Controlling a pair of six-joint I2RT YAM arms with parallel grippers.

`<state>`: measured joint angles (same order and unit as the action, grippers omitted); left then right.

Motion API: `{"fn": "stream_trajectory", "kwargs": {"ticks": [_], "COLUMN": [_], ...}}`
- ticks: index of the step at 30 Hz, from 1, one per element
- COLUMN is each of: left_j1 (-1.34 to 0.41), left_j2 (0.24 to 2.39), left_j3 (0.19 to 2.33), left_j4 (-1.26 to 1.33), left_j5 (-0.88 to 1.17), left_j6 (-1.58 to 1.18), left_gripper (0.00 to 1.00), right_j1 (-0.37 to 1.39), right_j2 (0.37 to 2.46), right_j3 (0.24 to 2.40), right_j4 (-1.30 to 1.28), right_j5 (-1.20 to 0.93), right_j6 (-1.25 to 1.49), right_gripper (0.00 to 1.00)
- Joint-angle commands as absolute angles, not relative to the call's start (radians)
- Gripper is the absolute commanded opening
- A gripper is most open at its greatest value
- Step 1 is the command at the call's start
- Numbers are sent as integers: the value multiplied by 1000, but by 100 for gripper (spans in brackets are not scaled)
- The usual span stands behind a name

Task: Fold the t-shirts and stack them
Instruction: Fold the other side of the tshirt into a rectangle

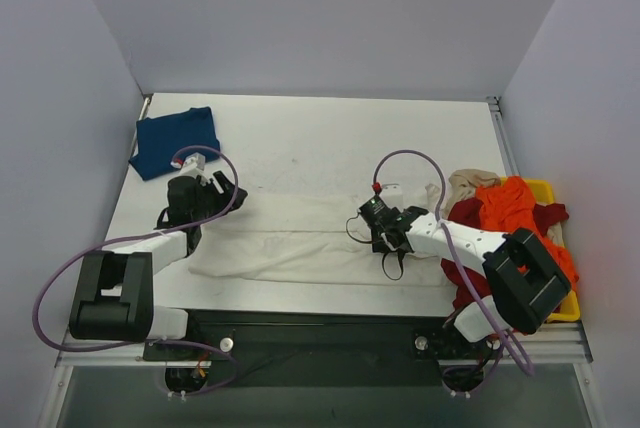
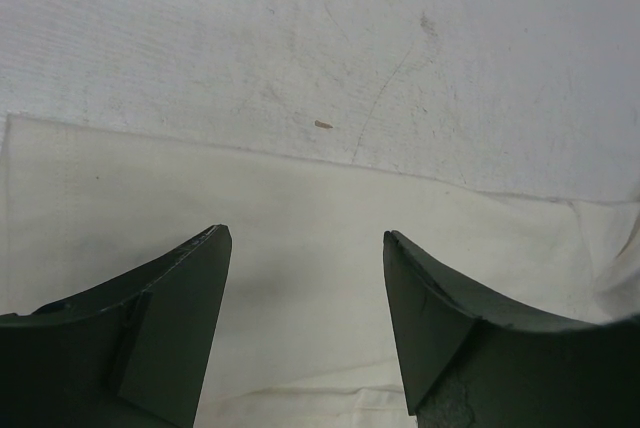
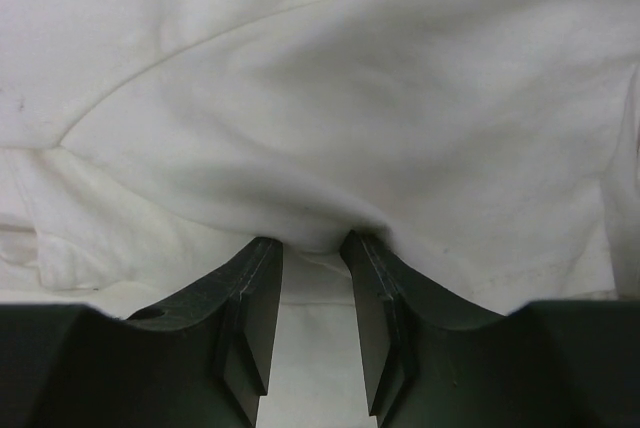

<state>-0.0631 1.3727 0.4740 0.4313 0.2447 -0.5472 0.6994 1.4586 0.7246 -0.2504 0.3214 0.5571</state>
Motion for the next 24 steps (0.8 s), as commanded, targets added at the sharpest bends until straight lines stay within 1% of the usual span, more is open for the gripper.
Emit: {"fn": "stream_trajectory", "kwargs": {"ticks": [1,5,6,7,8,11,14,16,19,20,22,23,24], "left_j1": [-55,-57,-55,-55,-55,-54,-52,-49,-46,-46,-48,-48,-46], "left_j2": [1387,1391,1391,1390,1388,1384,1391,1402,1425,1431,1434,1436,1436], "left_j3": [512,514,514,514,514,514,514,518,526,526,526,526,528], "left_j4": [497,500,499,499,499,495,495,491,494,497,499,500,500], "left_j5": [267,273,276,275,276,275,272,273,290,294,304,302,304], "left_j6": [-558,-558,-558,-560,-558,-558,-558,-558,-563,-564,-566,-566,-566], "left_gripper": [73,73,73,73,73,73,73,73,73,73,73,73,73], "right_j1": [686,684,683,684,689,690,689,678,652,652,656,663,672], "right_j2": [1486,1512,1508,1503,1484,1431,1388,1371,1371,1376,1385,1385,1384], "right_j3": [758,775,779,781,785,796,808,818,830,834,850,854,856], "right_j4": [-293,-298,-304,-310,-319,-354,-396,-413,-431,-448,-465,-468,-469], "right_j5": [390,356,345,324,313,258,232,245,323,368,387,388,399], "right_j6": [563,542,540,537,534,517,499,499,525,532,540,540,543], "right_gripper": [34,26,19,14,7,1,1,3,11,18,31,41,44]}}
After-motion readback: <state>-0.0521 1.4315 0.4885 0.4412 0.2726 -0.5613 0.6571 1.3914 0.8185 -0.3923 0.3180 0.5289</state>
